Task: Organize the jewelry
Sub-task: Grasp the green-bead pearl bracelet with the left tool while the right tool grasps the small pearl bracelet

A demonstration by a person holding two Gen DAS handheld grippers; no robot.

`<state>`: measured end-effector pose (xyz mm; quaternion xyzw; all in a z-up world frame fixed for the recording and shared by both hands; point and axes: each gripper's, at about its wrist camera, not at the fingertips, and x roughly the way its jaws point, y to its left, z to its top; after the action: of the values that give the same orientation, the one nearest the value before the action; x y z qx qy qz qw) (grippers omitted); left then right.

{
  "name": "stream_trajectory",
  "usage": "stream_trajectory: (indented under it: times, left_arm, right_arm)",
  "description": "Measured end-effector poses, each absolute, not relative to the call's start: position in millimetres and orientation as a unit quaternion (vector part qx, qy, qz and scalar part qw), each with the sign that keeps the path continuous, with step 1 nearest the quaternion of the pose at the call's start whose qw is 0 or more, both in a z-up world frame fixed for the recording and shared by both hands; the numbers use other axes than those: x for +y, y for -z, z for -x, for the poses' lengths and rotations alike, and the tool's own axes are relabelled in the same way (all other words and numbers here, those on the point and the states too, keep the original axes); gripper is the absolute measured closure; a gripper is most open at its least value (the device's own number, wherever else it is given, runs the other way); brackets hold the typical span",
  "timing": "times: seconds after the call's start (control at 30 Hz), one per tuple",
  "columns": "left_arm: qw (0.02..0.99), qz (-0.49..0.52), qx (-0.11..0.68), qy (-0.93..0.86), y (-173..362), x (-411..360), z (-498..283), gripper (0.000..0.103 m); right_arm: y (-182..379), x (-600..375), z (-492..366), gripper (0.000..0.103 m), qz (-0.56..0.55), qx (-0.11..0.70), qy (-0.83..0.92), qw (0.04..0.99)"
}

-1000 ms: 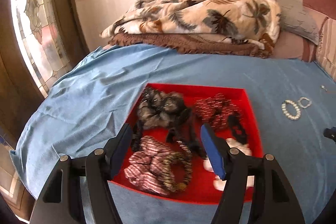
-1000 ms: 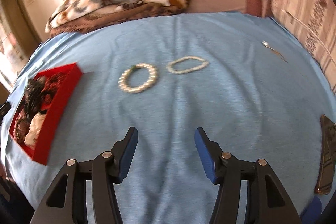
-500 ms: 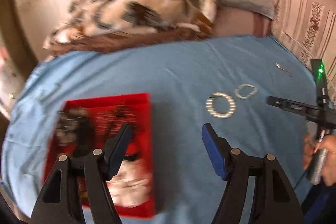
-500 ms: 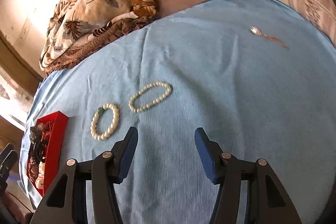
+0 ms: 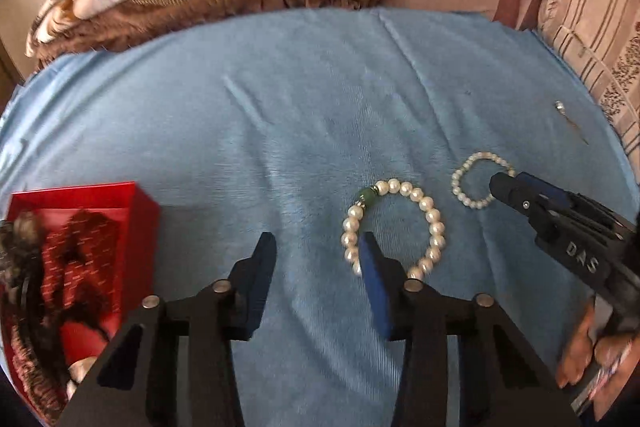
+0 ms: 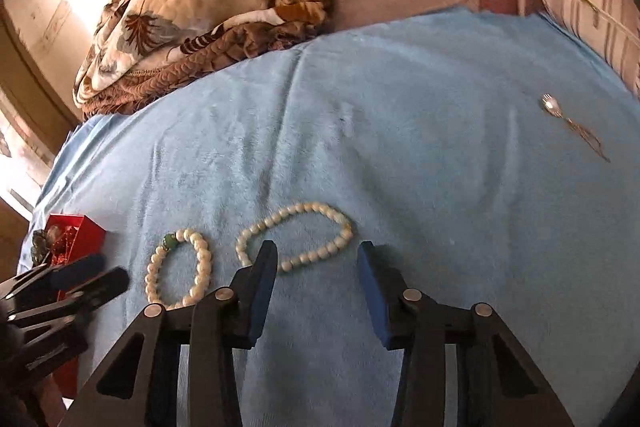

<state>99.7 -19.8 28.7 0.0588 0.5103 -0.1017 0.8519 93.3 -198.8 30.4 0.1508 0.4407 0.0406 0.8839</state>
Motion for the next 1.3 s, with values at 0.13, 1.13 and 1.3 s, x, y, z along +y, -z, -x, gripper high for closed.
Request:
stream_trajectory:
  times: [0.13,1.13,1.3]
  left_arm:
    - [0.853,-0.074,0.507,0.097,-17.8,-31.5,-106.5,0.063]
    - [0.884,-0.081,0.457,0.052,-15.8,-38.7,-102.0,0.048]
    - [0.875,-0.086,0.472,0.063,-20.4,-44.9,-99.1,0.083]
  right_arm:
    - [-27.6,-192.5,-103.2,0.071,-0.126,0.439,-0.034,0.889]
    - [-25.6,-190.6,-115.3,0.094,-0.116,0.432,-0.022,0.894]
    - [-27.2,-190.1,-111.6,0.096,-0.118,0.43,-0.021,0.895]
